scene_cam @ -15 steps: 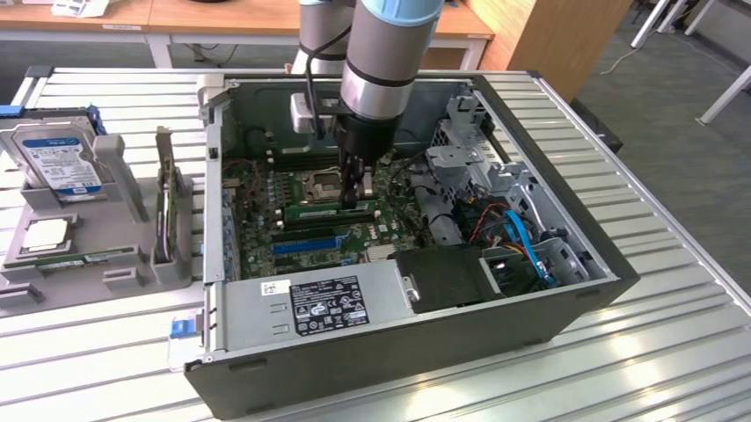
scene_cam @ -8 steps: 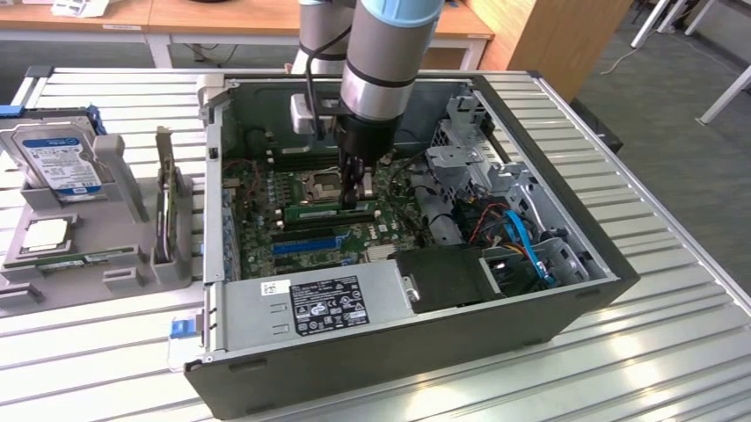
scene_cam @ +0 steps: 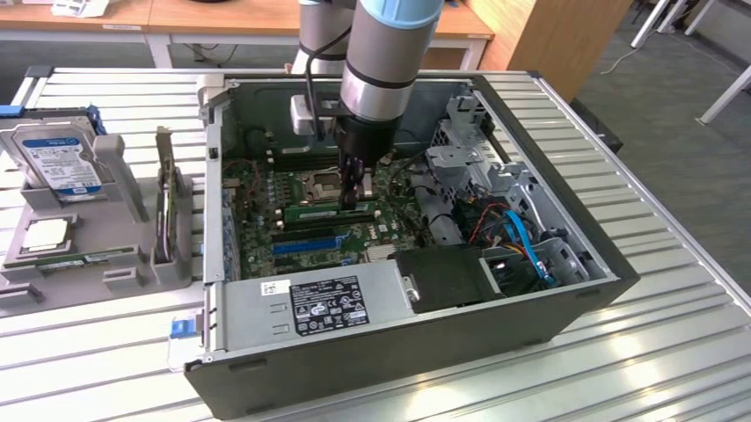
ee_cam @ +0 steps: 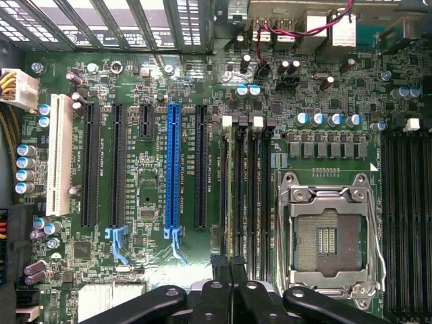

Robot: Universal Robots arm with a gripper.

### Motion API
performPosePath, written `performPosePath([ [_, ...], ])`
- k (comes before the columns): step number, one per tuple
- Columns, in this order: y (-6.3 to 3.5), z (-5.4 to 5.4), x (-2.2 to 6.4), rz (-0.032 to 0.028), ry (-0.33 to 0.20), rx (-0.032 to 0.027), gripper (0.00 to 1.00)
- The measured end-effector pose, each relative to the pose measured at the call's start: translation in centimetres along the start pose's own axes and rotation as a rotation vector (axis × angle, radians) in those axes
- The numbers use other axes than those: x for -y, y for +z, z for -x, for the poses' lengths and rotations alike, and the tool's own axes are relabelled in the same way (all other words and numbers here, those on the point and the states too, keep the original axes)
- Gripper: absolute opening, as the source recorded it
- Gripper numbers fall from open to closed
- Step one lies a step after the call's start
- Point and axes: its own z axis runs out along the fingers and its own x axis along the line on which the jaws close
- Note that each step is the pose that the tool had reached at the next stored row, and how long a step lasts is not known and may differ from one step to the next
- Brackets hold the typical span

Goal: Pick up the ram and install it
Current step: 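Insert the ram into the slot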

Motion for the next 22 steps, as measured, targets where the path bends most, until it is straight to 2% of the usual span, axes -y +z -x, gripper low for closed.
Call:
performPosePath([
  [22,0.04,0.00,-0.02,0.0003,-0.013,-0.0006,0.12],
])
